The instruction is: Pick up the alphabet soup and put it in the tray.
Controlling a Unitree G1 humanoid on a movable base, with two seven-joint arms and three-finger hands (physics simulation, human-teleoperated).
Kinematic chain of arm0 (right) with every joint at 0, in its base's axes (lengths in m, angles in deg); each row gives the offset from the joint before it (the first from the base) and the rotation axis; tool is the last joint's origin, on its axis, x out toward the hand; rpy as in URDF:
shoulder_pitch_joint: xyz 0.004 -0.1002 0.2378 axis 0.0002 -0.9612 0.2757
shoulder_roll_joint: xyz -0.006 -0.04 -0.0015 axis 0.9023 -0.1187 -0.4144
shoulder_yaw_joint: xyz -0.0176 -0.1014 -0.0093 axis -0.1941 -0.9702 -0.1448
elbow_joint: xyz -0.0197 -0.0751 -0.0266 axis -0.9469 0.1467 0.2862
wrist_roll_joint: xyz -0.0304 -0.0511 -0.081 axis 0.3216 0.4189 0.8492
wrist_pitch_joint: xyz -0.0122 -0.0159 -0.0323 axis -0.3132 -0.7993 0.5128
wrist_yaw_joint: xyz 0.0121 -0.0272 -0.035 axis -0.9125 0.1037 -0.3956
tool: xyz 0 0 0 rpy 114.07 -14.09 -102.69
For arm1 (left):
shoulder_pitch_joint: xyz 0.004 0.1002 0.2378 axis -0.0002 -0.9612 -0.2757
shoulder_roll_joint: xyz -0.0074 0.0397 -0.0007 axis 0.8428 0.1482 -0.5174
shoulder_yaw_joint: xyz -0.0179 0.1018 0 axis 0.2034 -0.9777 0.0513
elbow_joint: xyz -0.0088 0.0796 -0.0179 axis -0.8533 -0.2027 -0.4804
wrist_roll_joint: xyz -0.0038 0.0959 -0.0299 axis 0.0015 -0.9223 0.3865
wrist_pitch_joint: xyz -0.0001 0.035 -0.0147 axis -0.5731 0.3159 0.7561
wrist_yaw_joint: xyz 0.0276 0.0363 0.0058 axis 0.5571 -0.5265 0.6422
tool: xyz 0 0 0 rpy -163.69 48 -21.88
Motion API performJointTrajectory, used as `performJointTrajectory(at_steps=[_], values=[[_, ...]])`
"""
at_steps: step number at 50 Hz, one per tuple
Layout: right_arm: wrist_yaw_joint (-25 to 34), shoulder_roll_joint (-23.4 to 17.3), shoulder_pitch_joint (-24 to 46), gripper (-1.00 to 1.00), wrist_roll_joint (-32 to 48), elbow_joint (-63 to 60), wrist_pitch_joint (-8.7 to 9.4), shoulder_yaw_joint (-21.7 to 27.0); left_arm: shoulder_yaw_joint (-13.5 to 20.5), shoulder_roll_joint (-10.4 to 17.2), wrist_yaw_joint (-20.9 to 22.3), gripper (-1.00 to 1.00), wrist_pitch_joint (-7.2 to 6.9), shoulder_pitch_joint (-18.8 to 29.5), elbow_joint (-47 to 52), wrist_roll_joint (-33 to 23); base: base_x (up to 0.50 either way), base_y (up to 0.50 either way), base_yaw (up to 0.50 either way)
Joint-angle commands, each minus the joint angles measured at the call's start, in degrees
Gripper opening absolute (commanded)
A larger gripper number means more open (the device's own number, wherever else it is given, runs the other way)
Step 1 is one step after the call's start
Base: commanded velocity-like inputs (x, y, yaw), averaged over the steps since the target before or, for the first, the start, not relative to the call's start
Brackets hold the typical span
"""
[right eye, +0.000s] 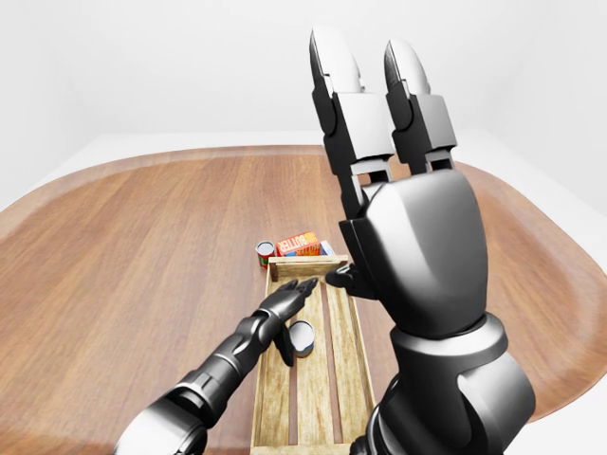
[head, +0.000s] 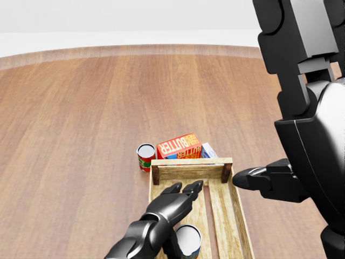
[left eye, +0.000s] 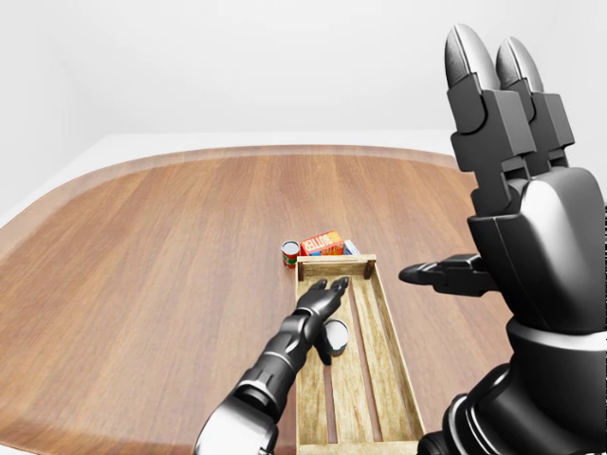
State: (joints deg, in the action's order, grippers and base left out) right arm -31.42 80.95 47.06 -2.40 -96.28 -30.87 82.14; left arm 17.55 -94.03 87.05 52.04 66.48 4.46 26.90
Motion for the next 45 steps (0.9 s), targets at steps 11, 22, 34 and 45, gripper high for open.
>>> performJointTrajectory(at_steps=[11,22,34,45], values=[[-0.6,-1.6,-1.4,1.0,-2.0,0.5,0.0,-1.9,-4.6,1.2,28.5,1.0,-8.31,-18.7,51.7,2.7,0.0,0.0,0.0],[-1.3,-1.5,-1.7,1.0,-2.4,1.0,0.0,-2.2,-2.3,2.1,33.6,1.0,-9.76,-17.7,67.6,8.5,0.0,0.0,0.0],[-1.9,-1.1,-1.9,1.0,-2.5,2.1,0.0,-2.7,5.2,4.6,34.7,1.0,-9.76,-7.0,82.7,16.6,0.0,0.0,0.0],[-2.4,-0.7,-2.3,1.0,-2.5,2.6,0.0,-3.1,10.7,10.4,24.6,1.0,-9.76,-3.5,87.0,28.2,0.0,0.0,0.0]])
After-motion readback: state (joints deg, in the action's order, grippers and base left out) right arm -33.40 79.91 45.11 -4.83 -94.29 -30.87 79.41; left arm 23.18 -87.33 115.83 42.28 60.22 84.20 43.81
